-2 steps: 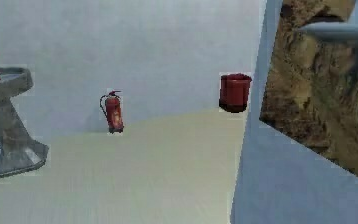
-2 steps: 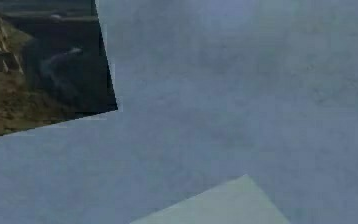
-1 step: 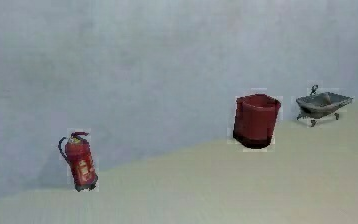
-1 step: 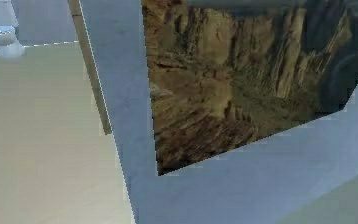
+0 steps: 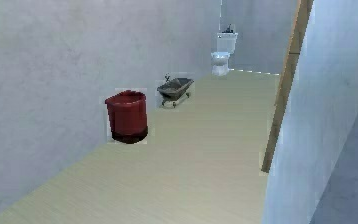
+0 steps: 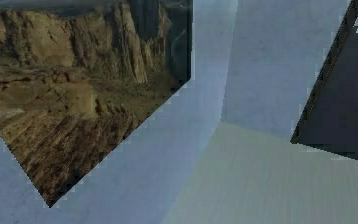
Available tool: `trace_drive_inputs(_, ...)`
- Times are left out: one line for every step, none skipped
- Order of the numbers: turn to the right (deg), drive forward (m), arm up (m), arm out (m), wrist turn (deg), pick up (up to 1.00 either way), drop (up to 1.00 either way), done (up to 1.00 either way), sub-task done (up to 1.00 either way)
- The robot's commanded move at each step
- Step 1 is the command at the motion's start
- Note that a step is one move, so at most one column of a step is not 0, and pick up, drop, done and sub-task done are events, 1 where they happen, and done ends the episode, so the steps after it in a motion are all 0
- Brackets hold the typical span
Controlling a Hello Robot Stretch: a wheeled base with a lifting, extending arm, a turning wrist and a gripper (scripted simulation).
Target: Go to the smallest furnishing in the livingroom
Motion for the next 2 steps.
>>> trace_drive_inputs(0.0, 0.05, 0.0, 0.0, 0.0, 0.0, 0.0, 0.0, 0.0)
trace_drive_inputs(-15.0, 0.0, 0.0, 0.0, 0.0, 0.0, 0.0, 0.0, 0.0)
